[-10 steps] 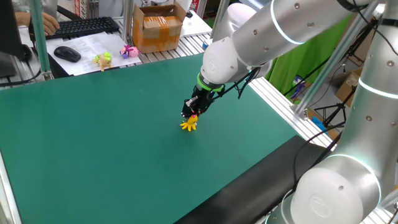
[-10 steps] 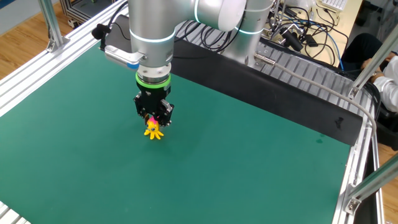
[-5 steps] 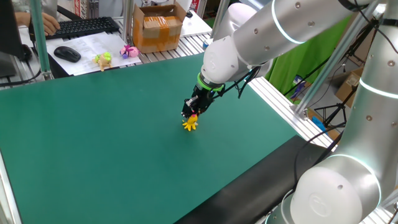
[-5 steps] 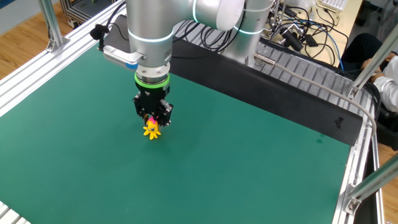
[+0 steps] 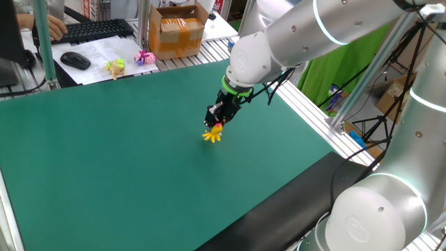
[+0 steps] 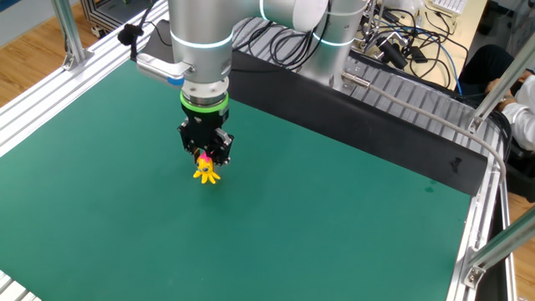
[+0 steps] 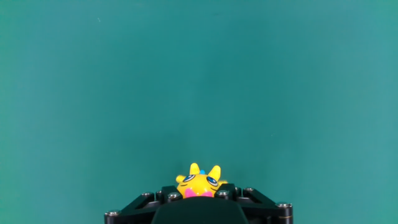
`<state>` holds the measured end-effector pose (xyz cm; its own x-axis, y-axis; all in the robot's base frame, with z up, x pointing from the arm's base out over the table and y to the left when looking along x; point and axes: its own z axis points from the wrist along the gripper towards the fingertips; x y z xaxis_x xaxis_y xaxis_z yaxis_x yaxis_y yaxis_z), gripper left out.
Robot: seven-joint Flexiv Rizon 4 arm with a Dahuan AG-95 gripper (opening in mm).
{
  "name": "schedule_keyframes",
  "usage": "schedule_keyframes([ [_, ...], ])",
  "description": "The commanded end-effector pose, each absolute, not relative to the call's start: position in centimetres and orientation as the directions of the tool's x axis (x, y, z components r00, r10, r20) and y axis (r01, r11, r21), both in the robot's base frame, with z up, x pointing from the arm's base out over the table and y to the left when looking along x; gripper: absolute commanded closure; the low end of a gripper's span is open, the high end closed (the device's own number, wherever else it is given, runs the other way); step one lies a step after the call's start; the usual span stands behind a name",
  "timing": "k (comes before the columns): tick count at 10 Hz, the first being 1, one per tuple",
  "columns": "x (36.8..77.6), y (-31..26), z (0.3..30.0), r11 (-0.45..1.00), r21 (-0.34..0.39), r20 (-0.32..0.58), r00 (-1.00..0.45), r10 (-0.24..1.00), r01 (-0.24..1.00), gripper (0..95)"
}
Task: Grasp the moving object
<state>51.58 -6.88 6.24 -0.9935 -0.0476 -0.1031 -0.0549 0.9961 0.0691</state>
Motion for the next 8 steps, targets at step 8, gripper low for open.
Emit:
schedule_keyframes([
  [8, 51.6, -5.6, 10.3, 0.997, 0.069, -0.089, -0.996, -0.008, -0.015, 95.0],
])
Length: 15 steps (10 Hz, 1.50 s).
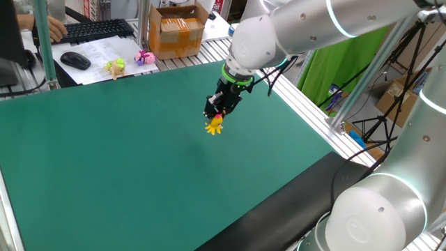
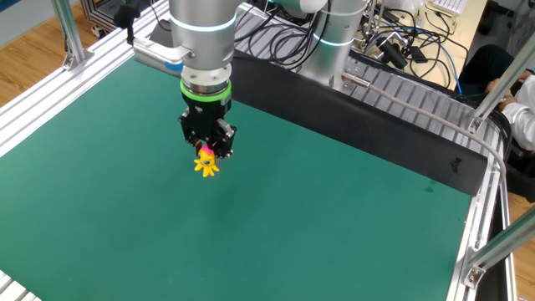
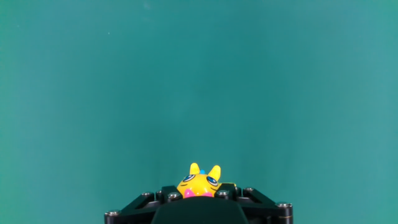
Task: Grasp the moving object
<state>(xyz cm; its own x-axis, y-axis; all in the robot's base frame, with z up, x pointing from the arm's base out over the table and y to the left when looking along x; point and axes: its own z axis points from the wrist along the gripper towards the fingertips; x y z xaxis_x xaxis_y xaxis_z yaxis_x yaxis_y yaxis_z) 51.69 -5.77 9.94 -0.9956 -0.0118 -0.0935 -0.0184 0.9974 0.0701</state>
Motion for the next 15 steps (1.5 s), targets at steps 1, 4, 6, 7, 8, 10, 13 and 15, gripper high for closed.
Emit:
schedule_keyframes([
  [1, 51.6, -5.3, 10.9, 0.998, 0.070, -0.089, -0.996, -0.002, -0.009, 95.0],
  [4, 51.4, -4.2, 12.9, 0.998, 0.069, -0.085, -0.996, 0.020, 0.014, 95.0],
  [6, 51.3, -3.5, 14.0, 0.997, 0.066, -0.080, -0.996, 0.034, 0.029, 95.0],
  [7, 51.3, -3.3, 14.2, 0.997, 0.062, -0.081, -0.996, 0.041, 0.036, 95.0],
  [8, 51.3, -3.1, 14.6, 0.997, 0.059, -0.082, -0.995, 0.049, 0.044, 95.0],
  [10, 51.3, -3.0, 15.5, 0.997, 0.058, -0.078, -0.995, 0.057, 0.053, 95.0],
  [13, 51.3, -2.8, 16.0, 0.997, 0.058, -0.074, -0.996, 0.055, 0.051, 95.0],
  [15, 51.3, -2.8, 16.0, 0.997, 0.060, -0.071, -0.996, 0.056, 0.052, 95.0],
])
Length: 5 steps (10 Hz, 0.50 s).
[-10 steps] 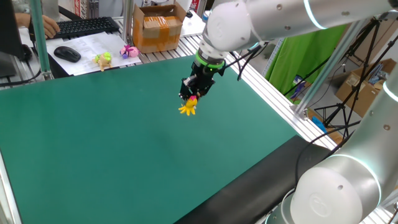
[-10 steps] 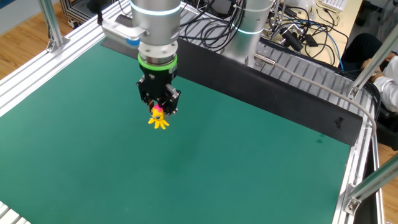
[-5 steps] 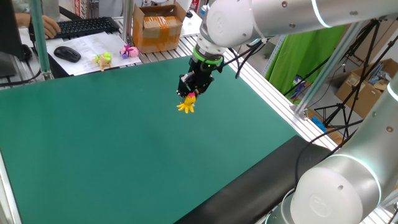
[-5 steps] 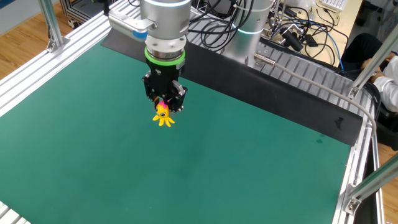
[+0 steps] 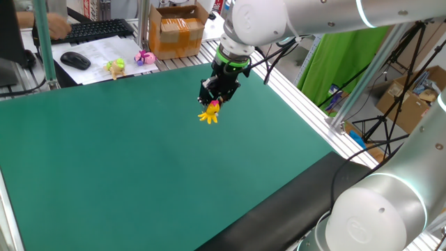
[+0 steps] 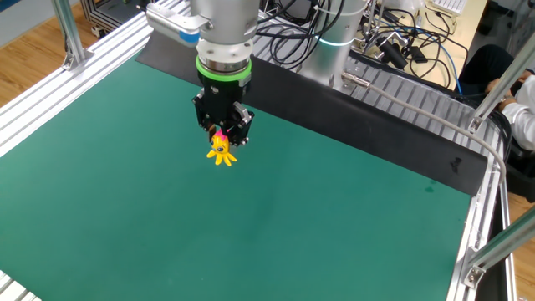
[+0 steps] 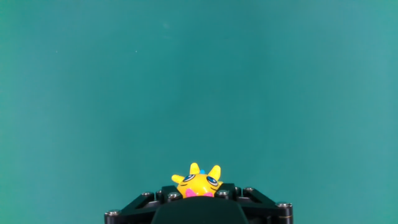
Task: Grasp the moving object
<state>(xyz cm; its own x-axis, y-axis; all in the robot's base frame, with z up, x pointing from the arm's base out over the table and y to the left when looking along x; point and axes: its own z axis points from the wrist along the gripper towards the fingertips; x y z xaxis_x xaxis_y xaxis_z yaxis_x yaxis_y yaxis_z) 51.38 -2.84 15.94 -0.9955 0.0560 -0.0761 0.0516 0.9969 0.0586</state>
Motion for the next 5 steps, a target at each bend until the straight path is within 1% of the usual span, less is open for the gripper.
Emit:
schedule_keyframes([
  [1, 51.33, -2.82, 15.95, 0.997, 0.060, -0.070, -0.996, 0.056, 0.051, 95.0],
  [5, 51.33, -2.81, 15.95, 0.997, 0.059, -0.059, -0.996, 0.059, 0.056, 95.0],
])
